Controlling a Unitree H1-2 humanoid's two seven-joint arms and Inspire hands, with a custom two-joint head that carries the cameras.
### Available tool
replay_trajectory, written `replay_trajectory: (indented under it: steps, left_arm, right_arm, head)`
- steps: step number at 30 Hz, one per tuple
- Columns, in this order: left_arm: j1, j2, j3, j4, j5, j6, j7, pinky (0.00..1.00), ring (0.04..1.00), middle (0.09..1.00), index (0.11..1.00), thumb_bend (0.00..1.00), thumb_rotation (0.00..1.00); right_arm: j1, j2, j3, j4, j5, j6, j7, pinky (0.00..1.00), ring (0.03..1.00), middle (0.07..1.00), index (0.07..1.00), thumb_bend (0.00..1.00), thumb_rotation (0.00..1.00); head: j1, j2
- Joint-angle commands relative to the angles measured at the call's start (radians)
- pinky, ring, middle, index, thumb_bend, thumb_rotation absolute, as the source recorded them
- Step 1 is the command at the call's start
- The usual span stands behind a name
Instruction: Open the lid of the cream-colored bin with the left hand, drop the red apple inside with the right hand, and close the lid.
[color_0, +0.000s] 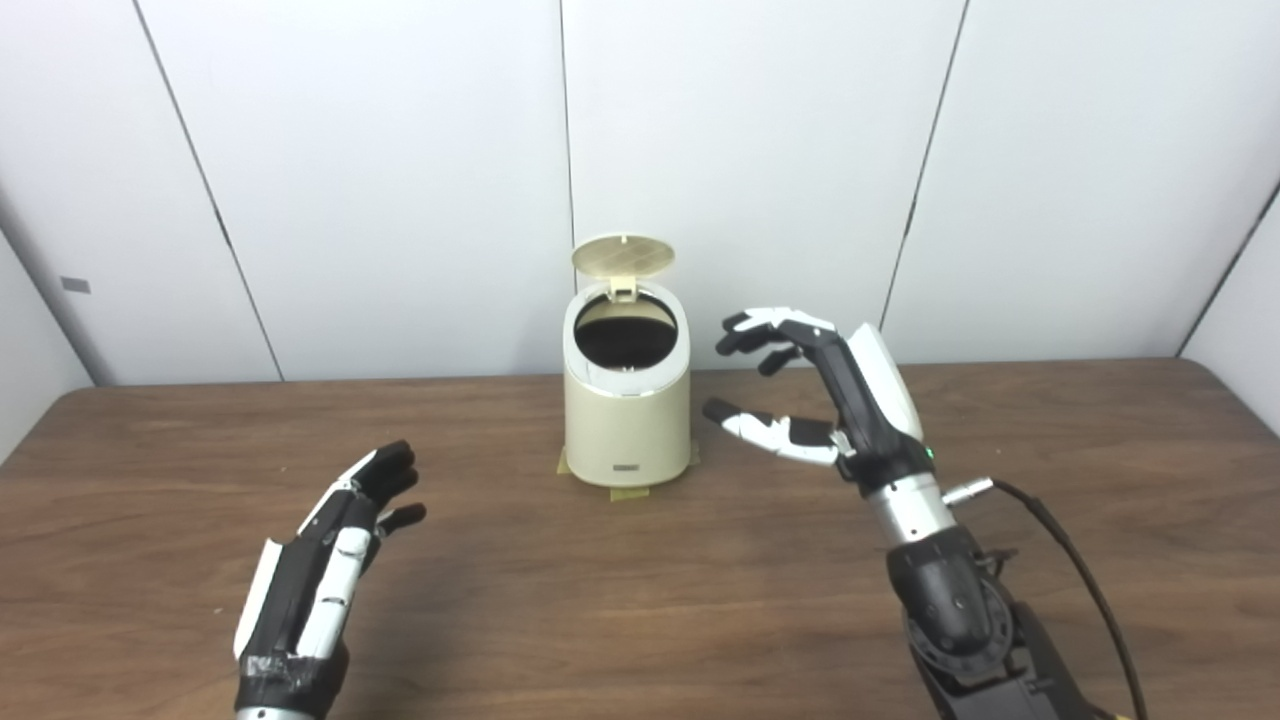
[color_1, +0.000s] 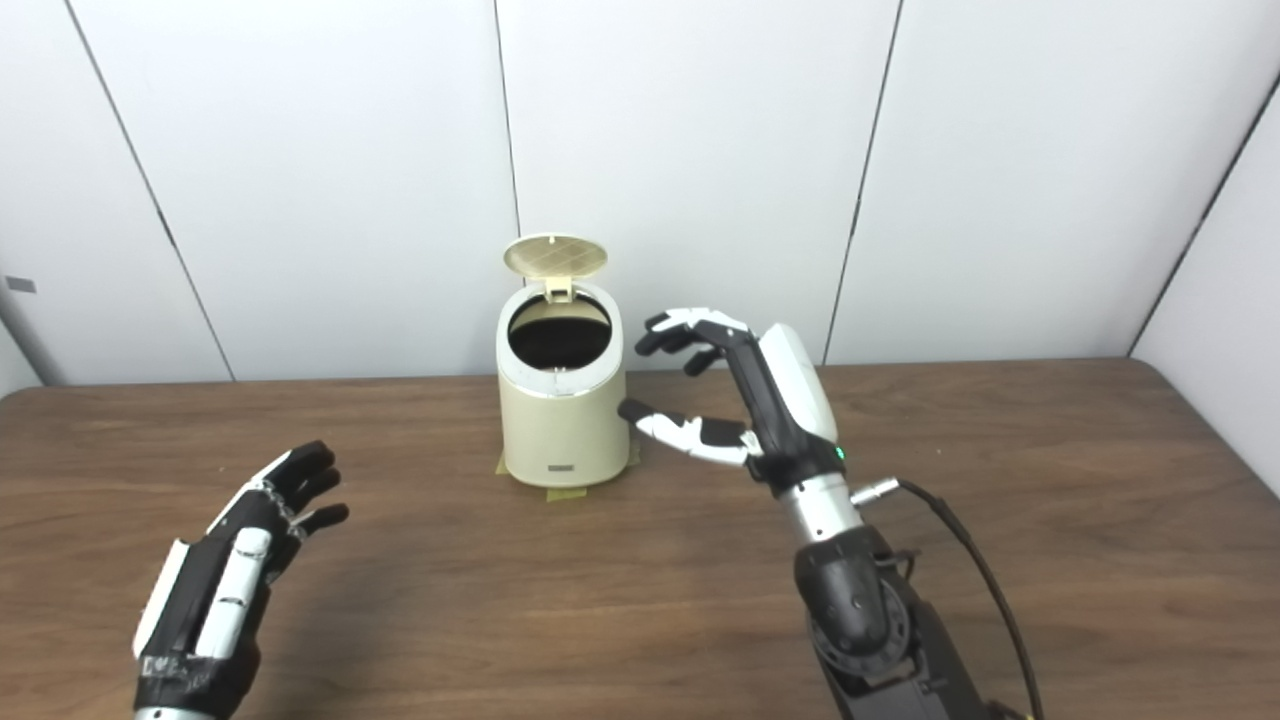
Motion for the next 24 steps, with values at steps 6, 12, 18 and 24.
replay_trajectory:
  steps: [6, 12, 18, 24]
  left_arm:
    - [-0.024, -0.003, 0.006, 0.002, 0.011, -0.028, 0.019, 0.80, 0.884, 0.882, 0.843, 0.37, 0.72]
    - [-0.023, 0.003, 0.010, 0.008, 0.009, -0.025, 0.017, 0.81, 0.886, 0.890, 0.851, 0.36, 0.73]
    - [-0.026, 0.009, 0.014, 0.027, 0.003, -0.039, 0.008, 0.81, 0.884, 0.884, 0.847, 0.36, 0.72]
    - [-0.078, 0.028, 0.017, 0.029, 0.010, -0.010, 0.006, 0.81, 0.881, 0.881, 0.840, 0.37, 0.71]
  right_arm:
    - [0.093, 0.020, -0.069, -0.065, 0.136, -0.006, 0.032, 0.82, 0.885, 0.907, 0.914, 0.38, 0.79]
    - [0.153, 0.061, -0.127, -0.042, 0.213, -0.036, 0.005, 0.77, 0.841, 0.856, 0.844, 0.26, 0.71]
    - [0.175, 0.075, -0.159, -0.018, 0.232, -0.042, 0.000, 0.72, 0.809, 0.822, 0.810, 0.16, 0.57]
    - [0.189, 0.098, -0.181, -0.015, 0.264, -0.011, -0.006, 0.72, 0.806, 0.807, 0.793, 0.15, 0.45]
  head:
    - [0.001, -0.002]
    - [-0.004, -0.003]
    - [0.002, -0.004]
    - [0.008, -0.008]
